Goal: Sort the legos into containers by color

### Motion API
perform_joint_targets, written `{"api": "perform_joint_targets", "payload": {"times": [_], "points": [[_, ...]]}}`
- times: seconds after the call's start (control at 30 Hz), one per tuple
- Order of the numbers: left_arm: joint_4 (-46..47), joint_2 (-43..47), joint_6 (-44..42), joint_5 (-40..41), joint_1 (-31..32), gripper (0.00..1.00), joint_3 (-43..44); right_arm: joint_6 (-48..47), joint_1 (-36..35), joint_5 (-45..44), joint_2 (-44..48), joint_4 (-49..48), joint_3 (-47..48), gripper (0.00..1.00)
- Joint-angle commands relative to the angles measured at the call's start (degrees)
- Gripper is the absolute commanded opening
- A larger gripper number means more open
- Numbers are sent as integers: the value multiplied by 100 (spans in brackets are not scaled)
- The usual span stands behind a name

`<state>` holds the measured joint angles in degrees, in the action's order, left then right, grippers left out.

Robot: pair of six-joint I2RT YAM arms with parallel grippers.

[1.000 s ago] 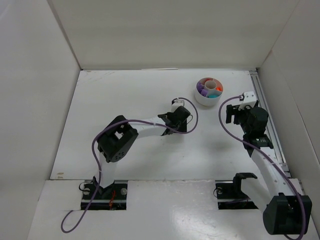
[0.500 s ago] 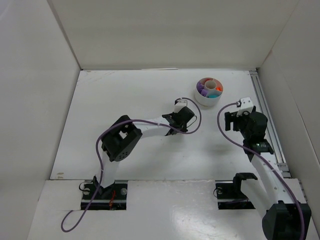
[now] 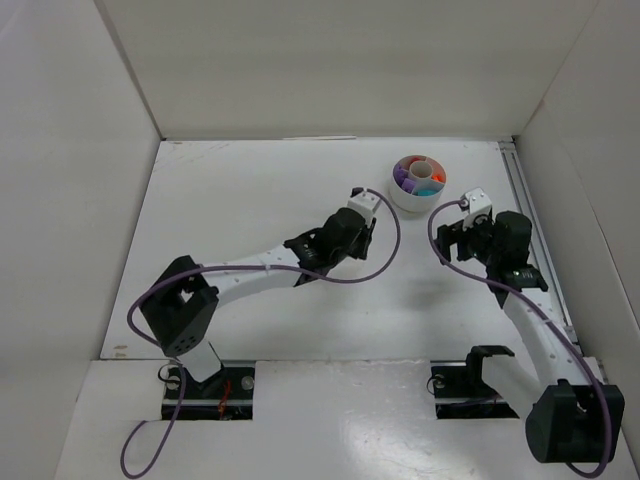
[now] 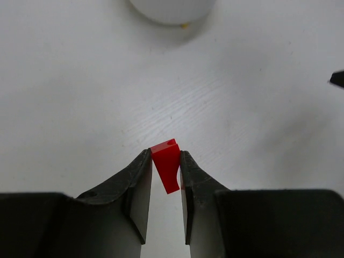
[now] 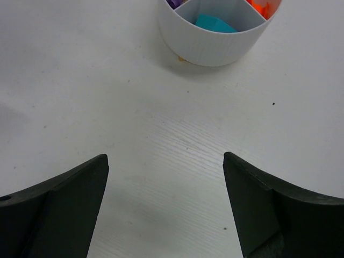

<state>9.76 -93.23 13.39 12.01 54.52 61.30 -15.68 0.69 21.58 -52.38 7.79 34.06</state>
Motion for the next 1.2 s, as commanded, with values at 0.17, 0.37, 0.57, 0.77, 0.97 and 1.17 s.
{"api": "perform_joint_targets", "payload": {"times": [0.17,0.37,0.57,0.77,0.97,1.17], "points": [[167,-379,-644,-469,-495,0,1531,-102,37,-1331,527,785,583,94],[61,-661,-742,-1621,-662,0,2228,-802,89,350,397,-109,716,89],[68,-407,691,-2930,-768,1,2405,-1077,-270,2763,307,-1798,417,84],[1561,322,1965,-3740,-768,1,1413,-1587,-1158,2351,764,-1799,417,84],[2118,525,2071,-4346,-768,4,1033,-1771,-1334,2298,1063,-1799,250,86],[2548,525,2273,-4884,-768,4,876,-1894,-1764,2290,1238,-1966,197,86]]}}
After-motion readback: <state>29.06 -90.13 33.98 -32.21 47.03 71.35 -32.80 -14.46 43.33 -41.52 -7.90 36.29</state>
